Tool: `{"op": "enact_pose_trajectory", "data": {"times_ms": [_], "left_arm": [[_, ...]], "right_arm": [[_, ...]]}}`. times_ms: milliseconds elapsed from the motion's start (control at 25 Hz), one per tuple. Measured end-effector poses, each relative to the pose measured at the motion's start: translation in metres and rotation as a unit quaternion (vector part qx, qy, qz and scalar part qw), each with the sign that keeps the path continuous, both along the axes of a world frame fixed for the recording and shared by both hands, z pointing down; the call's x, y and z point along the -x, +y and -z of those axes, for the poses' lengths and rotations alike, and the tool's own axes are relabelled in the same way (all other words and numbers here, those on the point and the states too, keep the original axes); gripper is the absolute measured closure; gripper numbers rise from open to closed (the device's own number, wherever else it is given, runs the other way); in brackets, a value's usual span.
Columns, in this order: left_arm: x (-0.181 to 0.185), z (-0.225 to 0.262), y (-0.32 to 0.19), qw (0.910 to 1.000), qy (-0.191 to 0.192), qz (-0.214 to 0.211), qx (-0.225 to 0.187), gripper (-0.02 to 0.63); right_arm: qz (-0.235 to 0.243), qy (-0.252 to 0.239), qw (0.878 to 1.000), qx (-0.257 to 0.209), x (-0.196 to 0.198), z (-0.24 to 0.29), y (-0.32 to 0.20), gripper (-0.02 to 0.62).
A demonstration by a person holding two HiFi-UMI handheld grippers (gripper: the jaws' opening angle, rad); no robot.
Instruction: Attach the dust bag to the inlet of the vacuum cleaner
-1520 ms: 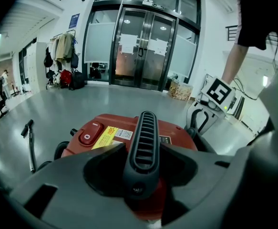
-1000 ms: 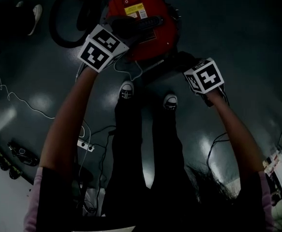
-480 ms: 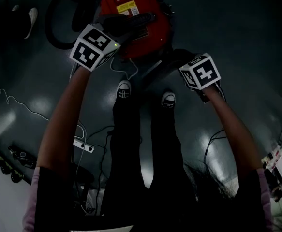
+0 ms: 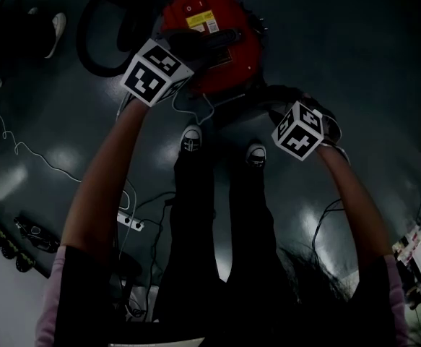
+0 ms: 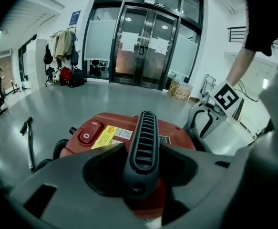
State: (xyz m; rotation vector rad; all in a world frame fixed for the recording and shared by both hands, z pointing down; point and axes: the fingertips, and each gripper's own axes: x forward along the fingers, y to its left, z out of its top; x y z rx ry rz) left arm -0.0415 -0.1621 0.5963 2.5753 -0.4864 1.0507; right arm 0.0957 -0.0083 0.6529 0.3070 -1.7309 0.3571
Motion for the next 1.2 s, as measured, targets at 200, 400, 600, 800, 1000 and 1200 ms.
{"op": "enact_pose_trajectory", "data": {"times_ms": [200, 400, 600, 800, 1000, 1200], "left_arm": [[0.0, 0.003, 0.001, 1.0, -0.006, 0.0, 0.006, 0.411], [0.001, 0.01, 0.004, 0.9999, -0.002, 0.013, 0.012, 0.41], [0.008, 0.036, 0.0, 0.9975, 0.035, 0.061, 0.006, 0.411], [0.015, 0.074, 0.01, 0.9909, 0.078, 0.109, 0.007, 0.411], [0.02, 0.115, 0.055, 0.9856, 0.097, 0.136, 0.024, 0.415], [0.013, 0.159, 0.11, 0.9768, 0.118, 0.173, 0.043, 0.457]], "right_arm": [[0.022, 0.014, 1.0, -0.011, -0.004, 0.01, 0.006, 0.409], [-0.02, 0.007, 0.999, -0.035, -0.008, 0.023, 0.001, 0.41], [-0.104, -0.017, 0.993, -0.048, -0.01, 0.046, -0.006, 0.41], [-0.176, -0.057, 0.982, -0.043, -0.012, 0.069, -0.002, 0.41], [-0.225, -0.098, 0.969, -0.012, -0.007, 0.104, 0.012, 0.411], [-0.237, -0.132, 0.962, -0.01, 0.006, 0.155, 0.028, 0.442]]}}
